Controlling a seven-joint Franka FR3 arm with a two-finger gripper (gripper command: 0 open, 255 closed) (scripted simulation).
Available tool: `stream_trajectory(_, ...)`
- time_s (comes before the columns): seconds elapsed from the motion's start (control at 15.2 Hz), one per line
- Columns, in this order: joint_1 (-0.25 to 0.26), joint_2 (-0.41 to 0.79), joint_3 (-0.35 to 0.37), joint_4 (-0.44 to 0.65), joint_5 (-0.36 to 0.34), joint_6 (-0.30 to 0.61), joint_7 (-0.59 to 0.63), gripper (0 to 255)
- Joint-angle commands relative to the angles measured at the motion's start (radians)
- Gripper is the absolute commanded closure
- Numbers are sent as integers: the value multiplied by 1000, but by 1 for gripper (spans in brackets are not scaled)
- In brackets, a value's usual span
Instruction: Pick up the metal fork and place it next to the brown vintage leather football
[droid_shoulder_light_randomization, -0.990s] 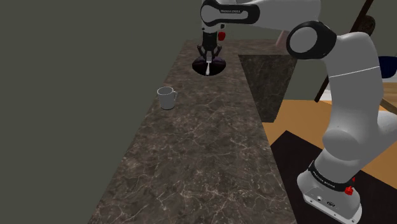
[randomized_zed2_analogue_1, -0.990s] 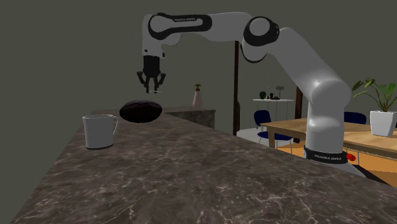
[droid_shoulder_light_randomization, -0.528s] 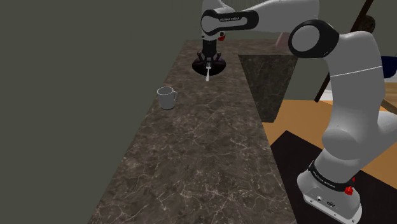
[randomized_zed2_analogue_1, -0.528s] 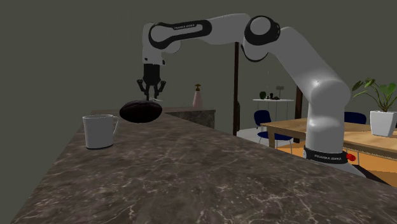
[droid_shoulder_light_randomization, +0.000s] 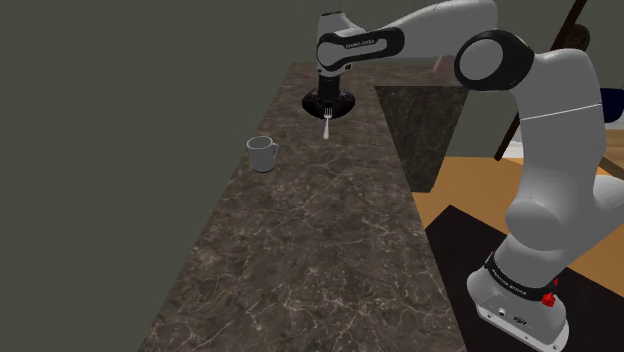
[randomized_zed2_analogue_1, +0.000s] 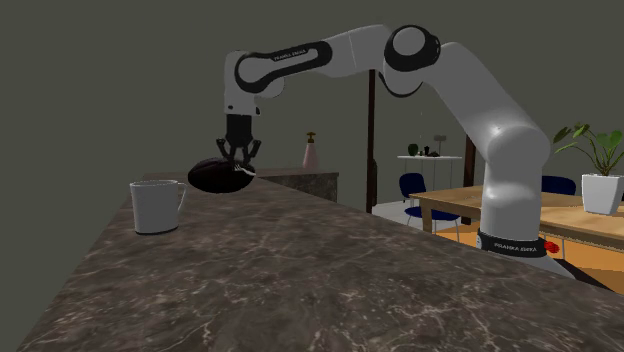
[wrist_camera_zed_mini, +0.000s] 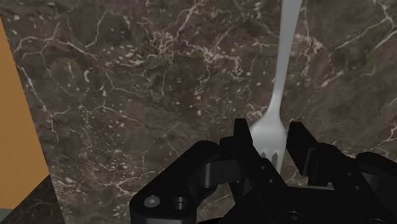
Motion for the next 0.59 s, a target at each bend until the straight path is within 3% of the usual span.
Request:
stream_trajectory(0.0,-3,4,-2,-25,-3,29,3,255)
stream_trajectory(0.53,-9,26,-10,-99,-16,122,16,255)
